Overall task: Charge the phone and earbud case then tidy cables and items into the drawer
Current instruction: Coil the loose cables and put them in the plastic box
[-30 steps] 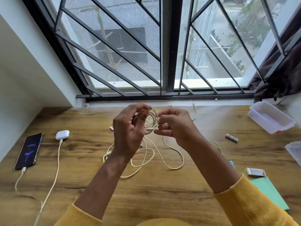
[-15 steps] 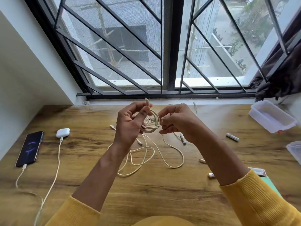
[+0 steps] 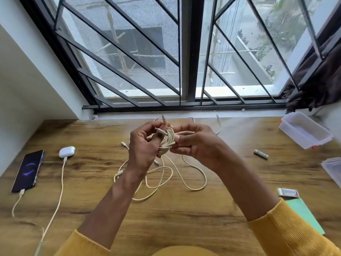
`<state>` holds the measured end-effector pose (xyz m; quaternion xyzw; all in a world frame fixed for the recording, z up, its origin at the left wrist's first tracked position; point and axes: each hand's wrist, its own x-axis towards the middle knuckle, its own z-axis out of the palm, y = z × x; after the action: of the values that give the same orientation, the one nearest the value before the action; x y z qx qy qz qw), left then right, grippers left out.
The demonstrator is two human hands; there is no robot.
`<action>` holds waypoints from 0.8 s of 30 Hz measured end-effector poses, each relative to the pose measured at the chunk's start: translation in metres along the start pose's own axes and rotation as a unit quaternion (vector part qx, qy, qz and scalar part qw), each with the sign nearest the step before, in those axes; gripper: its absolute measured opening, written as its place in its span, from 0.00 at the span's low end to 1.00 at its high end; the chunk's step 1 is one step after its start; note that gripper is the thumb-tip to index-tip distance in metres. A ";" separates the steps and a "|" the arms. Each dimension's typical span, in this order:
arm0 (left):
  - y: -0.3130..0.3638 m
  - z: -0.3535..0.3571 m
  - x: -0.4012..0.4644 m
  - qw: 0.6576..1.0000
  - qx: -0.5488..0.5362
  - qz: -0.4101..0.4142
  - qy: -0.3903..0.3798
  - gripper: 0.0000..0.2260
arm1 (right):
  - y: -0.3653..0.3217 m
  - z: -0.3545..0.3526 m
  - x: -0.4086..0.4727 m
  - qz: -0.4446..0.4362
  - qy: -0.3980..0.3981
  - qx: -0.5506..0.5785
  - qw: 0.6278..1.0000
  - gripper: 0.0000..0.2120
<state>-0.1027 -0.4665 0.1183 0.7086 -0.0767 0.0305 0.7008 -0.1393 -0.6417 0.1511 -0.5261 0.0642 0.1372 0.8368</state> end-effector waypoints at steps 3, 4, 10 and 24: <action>0.003 -0.001 -0.002 0.999 0.026 0.021 -0.005 0.04 | 0.004 -0.001 -0.001 -0.002 -0.005 0.023 1.000 0.10; 0.003 -0.001 -0.001 0.999 0.047 0.028 0.001 0.04 | 0.005 -0.001 -0.002 -0.006 0.000 0.024 1.000 0.10; 0.005 -0.001 -0.005 0.957 0.245 0.123 0.091 0.09 | 0.010 0.003 -0.003 -0.045 0.039 -0.020 0.998 0.09; 0.012 0.002 -0.015 0.993 -0.040 -0.090 -0.058 0.15 | 0.011 0.006 -0.010 -0.136 0.158 -0.152 0.966 0.16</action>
<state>-0.1198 -0.4674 0.1274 0.6848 -0.0545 -0.0767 0.7226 -0.1520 -0.6337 0.1470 -0.6661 0.1018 -0.0541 0.7369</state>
